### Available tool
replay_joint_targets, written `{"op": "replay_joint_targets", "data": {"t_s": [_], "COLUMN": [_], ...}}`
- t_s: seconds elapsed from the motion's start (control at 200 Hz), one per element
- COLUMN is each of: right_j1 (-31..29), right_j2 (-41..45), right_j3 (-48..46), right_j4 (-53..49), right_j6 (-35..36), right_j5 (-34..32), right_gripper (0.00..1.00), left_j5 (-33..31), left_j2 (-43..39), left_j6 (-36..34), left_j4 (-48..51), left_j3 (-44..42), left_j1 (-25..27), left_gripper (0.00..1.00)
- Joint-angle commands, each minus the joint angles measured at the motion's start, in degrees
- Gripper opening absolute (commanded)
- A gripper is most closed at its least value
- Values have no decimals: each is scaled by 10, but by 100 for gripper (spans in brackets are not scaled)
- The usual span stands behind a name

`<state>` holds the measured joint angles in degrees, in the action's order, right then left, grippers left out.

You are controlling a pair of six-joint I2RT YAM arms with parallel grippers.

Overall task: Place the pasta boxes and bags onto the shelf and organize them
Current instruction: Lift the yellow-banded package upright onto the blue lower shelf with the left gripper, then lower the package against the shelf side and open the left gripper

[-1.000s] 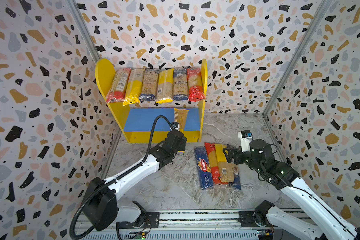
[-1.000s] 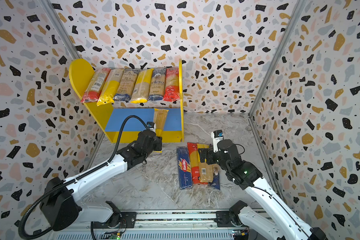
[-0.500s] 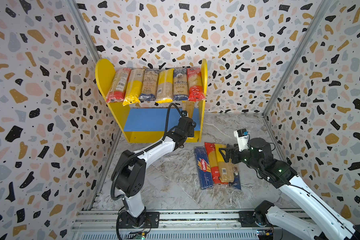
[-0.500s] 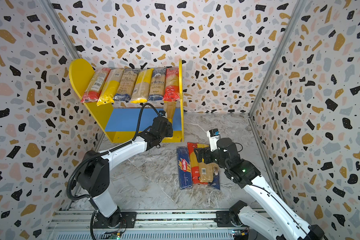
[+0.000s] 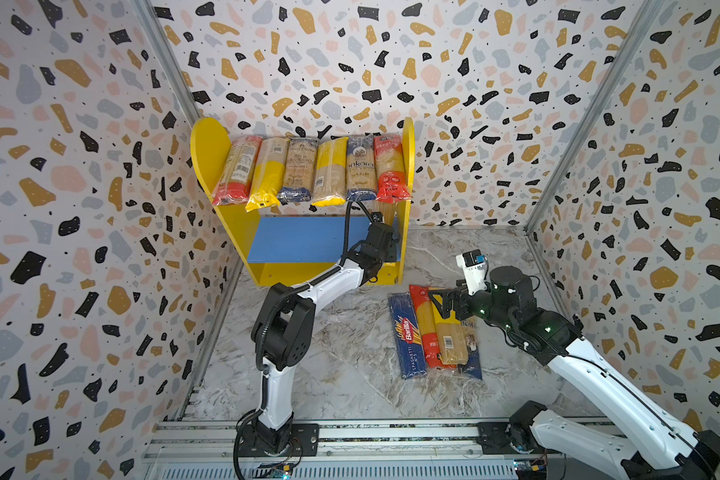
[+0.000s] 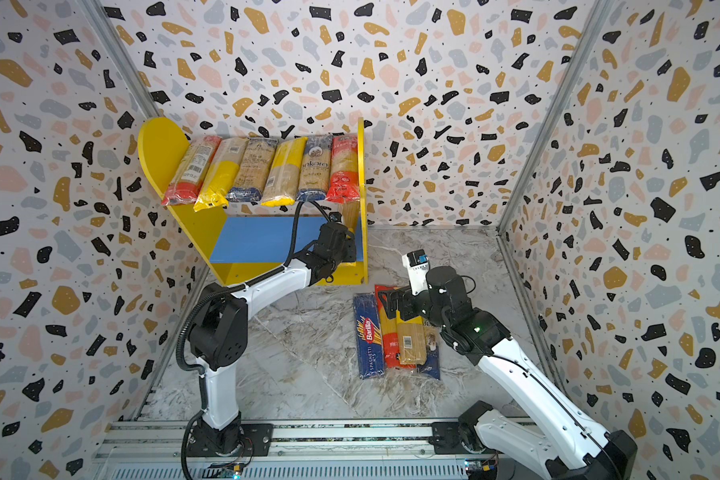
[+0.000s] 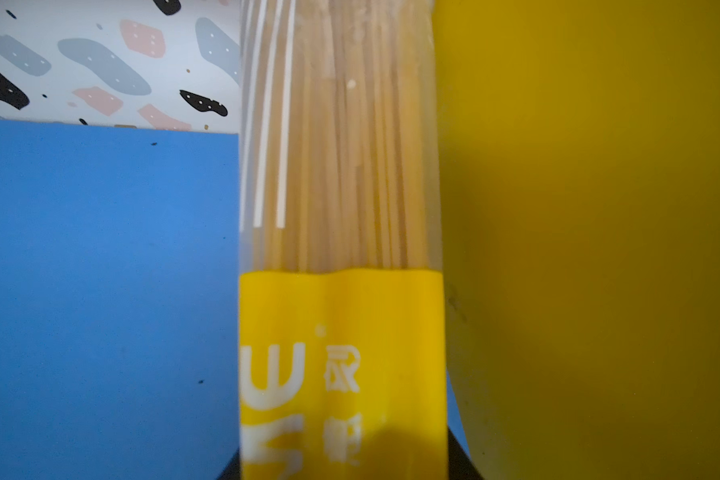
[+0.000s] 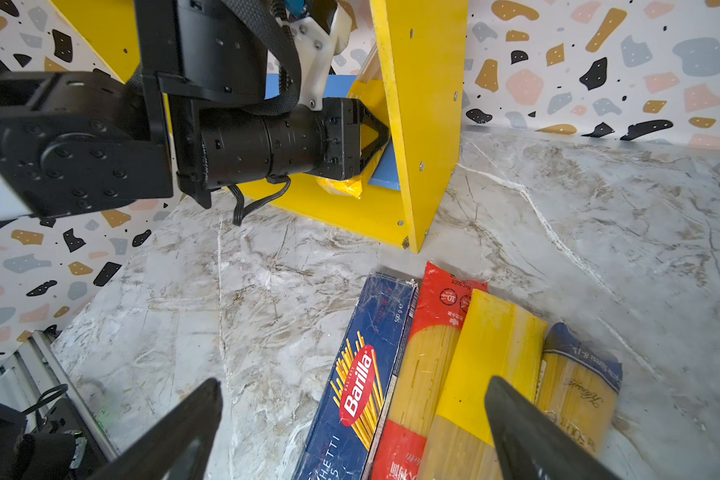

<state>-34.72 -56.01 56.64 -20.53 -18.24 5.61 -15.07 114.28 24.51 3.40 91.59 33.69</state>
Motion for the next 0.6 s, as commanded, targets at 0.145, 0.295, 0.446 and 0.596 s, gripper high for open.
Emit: {"op": "replay_joint_targets", "data": {"t_s": [0.145, 0.295, 0.446, 0.596], "right_j1": [1, 1, 2, 2], "right_j2": [-2, 2, 7, 10], "right_j3": [33, 34, 33, 36], "right_j4": [-3, -10, -14, -17], "right_j6": [13, 11, 11, 10], "right_j5": [-20, -27, -29, -30], "right_gripper": [99, 99, 99, 99], "left_j5": [20, 27, 31, 41], "left_j2": [7, 10, 0, -27], "left_j6": [11, 14, 12, 14], "left_j4": [-91, -88, -84, -95], "left_j3": [61, 62, 49, 9], "left_j1": [-4, -4, -4, -4], "left_gripper": [0, 35, 75, 87]}}
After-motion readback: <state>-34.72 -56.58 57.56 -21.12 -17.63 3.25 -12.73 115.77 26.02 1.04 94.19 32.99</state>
